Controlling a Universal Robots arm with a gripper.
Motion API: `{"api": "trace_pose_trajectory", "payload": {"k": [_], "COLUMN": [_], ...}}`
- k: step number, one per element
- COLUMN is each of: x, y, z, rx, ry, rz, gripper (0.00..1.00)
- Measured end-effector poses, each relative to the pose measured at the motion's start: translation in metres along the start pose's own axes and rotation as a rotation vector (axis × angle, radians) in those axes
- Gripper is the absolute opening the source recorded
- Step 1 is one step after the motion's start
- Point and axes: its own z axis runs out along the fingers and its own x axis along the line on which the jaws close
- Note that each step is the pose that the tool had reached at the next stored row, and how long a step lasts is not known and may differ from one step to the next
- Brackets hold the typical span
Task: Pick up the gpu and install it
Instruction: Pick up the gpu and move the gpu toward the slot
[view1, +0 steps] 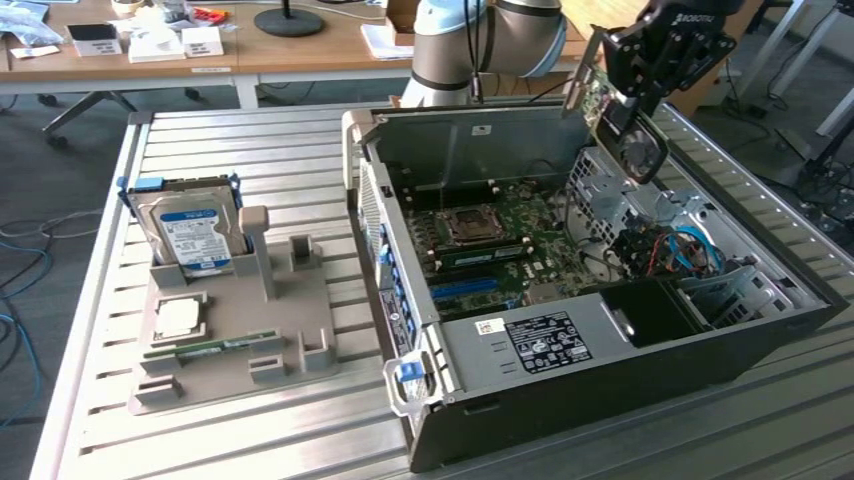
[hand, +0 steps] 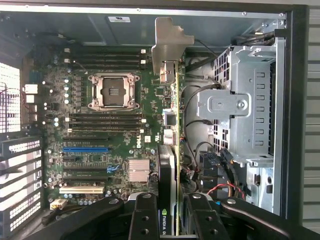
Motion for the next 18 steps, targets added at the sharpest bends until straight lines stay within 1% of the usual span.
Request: {"api": "trace_pose_trajectory", "payload": {"k": [13,18], "x": [-0.015,-0.016], "y": [0.0004,0.0004], "z": [0.0003,0.0003], "rx": [0.0001,0.0001], "ry": [0.0000,0.0000], "rz": [0.000,0.000], "gripper": [0.27,0.27]}}
